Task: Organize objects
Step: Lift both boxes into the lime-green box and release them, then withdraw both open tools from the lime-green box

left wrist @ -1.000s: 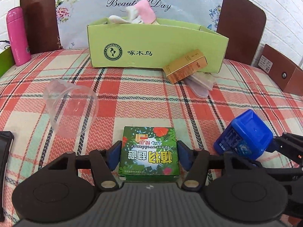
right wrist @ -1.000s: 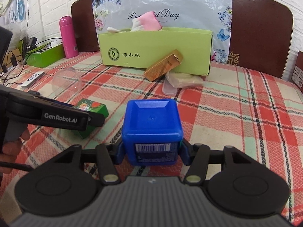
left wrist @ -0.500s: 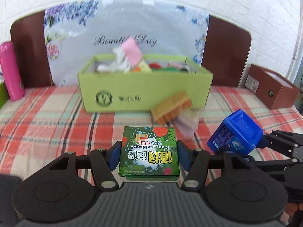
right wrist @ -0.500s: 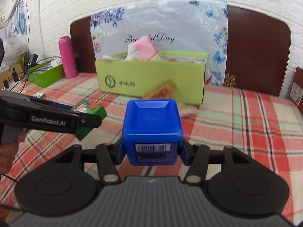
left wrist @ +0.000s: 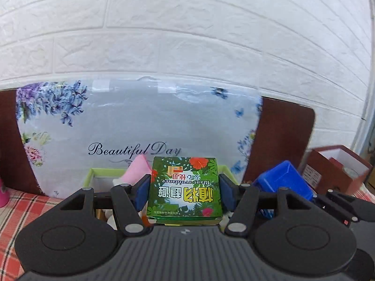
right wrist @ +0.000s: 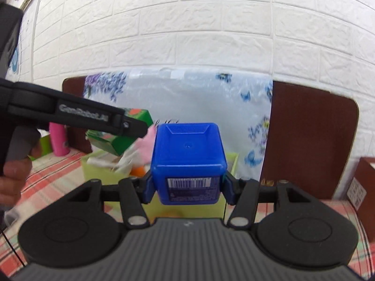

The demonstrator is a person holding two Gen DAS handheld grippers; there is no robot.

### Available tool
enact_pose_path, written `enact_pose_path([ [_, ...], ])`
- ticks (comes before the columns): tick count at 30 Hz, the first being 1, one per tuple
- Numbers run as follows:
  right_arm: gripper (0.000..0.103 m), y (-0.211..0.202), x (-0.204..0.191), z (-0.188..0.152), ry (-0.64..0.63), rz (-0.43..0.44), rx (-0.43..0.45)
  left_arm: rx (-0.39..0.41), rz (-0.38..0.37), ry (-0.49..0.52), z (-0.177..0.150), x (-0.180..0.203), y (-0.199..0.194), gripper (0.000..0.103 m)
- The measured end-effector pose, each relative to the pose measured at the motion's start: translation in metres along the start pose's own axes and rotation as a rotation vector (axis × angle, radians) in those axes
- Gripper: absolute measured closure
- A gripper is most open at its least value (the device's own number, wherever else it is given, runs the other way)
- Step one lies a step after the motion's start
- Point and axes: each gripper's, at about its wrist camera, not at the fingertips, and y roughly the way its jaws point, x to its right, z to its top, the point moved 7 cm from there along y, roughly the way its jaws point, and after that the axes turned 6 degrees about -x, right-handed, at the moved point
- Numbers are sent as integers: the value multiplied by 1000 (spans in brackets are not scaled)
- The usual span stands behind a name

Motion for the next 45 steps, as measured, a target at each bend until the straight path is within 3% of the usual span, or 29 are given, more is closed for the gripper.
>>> enact_pose_path([
  [8,48,88,6,17,-12,-33,-15,-1,75,-85,5,-33,60,38],
  [9,46,97,4,14,-21,-13,-18,8,95,-102,2,-38,63,27],
  [10,34,104,1,9,-40,9,-17,0,124,-119,-3,-44,66,16],
  [12,17,110,-2,1,-79,-25,-18,-8,155,-136,-12,-53,67,15],
  [13,13,108,-2,-2,-91,-47,-2,-14,152,-139,-16,-56,67,15],
  [16,5,101,-1,-8,-101,-83,15,-39,159,-173,-21,-63,65,15],
  [20,2,89,6,-10,-64,-90,5,-35,171,-173,-19,-58,52,15],
  [30,0,8,16,-4,65,-105,22,-2,226,-38,-20,-12,-28,11],
  [37,0,-50,12,-29,111,-93,-13,16,280,45,-57,21,-80,5],
  [45,0,-83,0,-68,129,-84,-56,-60,264,1,-107,28,-98,5],
])
